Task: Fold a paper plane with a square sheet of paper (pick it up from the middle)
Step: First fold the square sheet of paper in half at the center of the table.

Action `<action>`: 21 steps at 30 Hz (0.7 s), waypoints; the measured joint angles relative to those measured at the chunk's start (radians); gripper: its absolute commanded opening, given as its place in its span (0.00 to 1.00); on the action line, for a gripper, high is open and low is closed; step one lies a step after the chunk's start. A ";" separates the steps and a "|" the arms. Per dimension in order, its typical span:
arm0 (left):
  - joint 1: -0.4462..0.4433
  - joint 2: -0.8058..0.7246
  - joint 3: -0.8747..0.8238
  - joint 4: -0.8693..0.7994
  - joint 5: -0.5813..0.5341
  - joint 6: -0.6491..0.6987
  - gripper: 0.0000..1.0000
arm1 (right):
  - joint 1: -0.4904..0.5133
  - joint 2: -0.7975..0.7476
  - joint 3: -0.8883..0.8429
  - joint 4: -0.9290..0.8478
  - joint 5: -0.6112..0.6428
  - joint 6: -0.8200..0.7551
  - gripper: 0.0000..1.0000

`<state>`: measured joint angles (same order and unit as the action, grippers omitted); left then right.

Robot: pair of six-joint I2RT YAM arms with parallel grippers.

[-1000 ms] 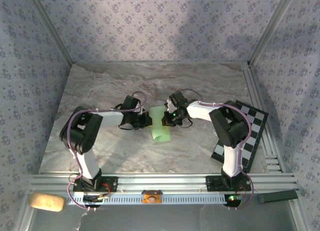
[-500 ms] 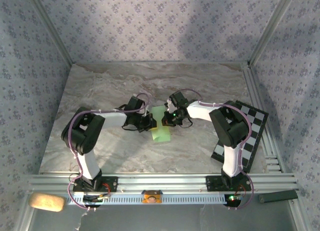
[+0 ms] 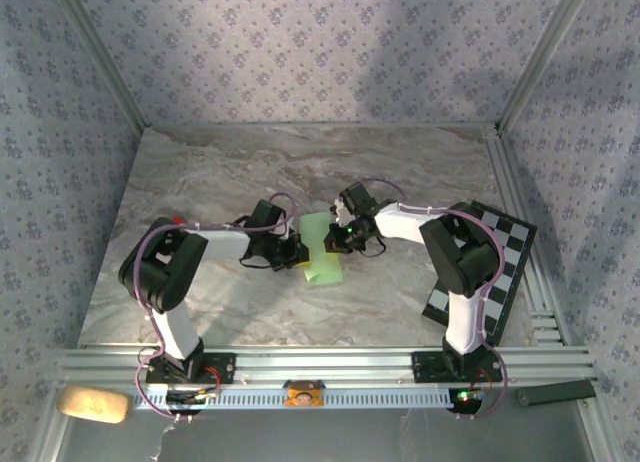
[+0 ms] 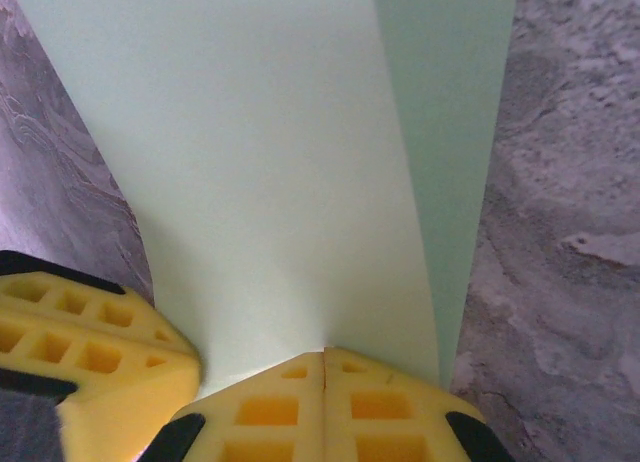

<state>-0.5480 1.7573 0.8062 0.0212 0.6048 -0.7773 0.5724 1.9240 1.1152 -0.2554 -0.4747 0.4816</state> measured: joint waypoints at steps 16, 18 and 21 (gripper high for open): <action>-0.079 -0.040 -0.072 0.054 -0.039 -0.062 0.08 | -0.008 -0.006 -0.009 -0.001 0.001 0.000 0.00; -0.080 -0.041 -0.085 0.062 -0.049 -0.059 0.08 | -0.008 -0.006 -0.010 0.000 0.001 0.000 0.00; -0.083 -0.048 -0.092 0.067 -0.060 -0.054 0.08 | -0.009 -0.007 -0.010 0.000 0.000 0.000 0.00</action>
<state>-0.6308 1.7096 0.7143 0.0879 0.5446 -0.8310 0.5632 1.9171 1.1057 -0.2554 -0.4744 0.4816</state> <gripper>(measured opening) 0.077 0.052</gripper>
